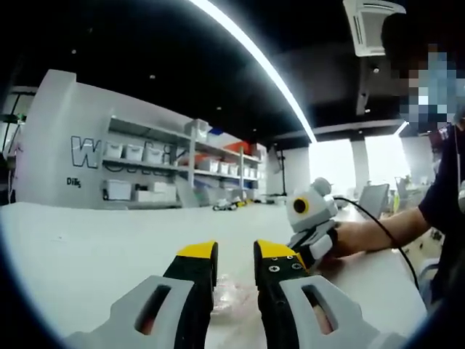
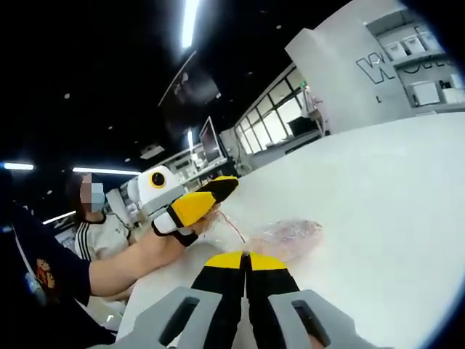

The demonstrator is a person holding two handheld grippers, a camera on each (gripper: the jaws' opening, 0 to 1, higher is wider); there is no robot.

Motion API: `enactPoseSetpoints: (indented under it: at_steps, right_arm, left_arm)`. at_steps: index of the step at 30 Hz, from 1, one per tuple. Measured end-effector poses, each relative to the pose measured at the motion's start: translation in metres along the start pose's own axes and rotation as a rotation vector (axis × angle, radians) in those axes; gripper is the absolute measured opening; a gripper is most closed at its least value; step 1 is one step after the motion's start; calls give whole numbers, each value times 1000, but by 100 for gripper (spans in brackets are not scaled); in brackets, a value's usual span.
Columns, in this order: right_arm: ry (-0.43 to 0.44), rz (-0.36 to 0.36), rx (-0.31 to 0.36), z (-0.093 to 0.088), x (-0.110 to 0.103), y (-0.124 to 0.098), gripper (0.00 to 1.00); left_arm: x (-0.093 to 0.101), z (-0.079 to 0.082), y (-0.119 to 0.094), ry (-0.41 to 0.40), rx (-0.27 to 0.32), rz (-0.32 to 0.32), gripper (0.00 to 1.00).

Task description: Open the resealable bag by pulling the two sides of the seal apart until the entire bag opening is separated and visibly accessible.

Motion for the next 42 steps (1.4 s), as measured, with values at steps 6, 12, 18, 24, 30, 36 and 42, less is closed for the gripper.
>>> enactPoseSetpoints:
  at_steps: [6, 12, 18, 24, 30, 36, 42]
  right_arm:
    - [-1, 0, -1, 0, 0, 0, 0]
    - [-1, -3, 2, 0, 0, 0, 0]
    - [-2, -4, 3, 0, 0, 0, 0]
    - [-2, -5, 4, 1, 1, 0, 0]
    - [-1, -5, 6, 1, 1, 0, 0]
    - [-2, -7, 8, 1, 1, 0, 0]
    - [-2, -9, 9, 1, 1, 0, 0]
  left_arm:
    - [1, 0, 0, 3, 1, 3, 22]
    - [0, -1, 0, 4, -1, 7, 24]
    - [-2, -1, 1, 7, -3, 10, 24]
    - [-1, 0, 1, -9, 6, 4, 26]
    - [-3, -2, 1, 0, -5, 15, 28]
    - [-2, -2, 1, 1, -1, 16, 30]
    - [-4, -2, 1, 2, -5, 30, 36]
Point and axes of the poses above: the point that each gripper's makers call its tool centre point, and the gripper's own axes: y roughly forward along the fingers, x roughly to its right, z roughly out of its top, the point moved 10 cm from there along -y, roughly backward along the fingers, and after that the axes turned 1 degree about -x, right-handed, at the moved point
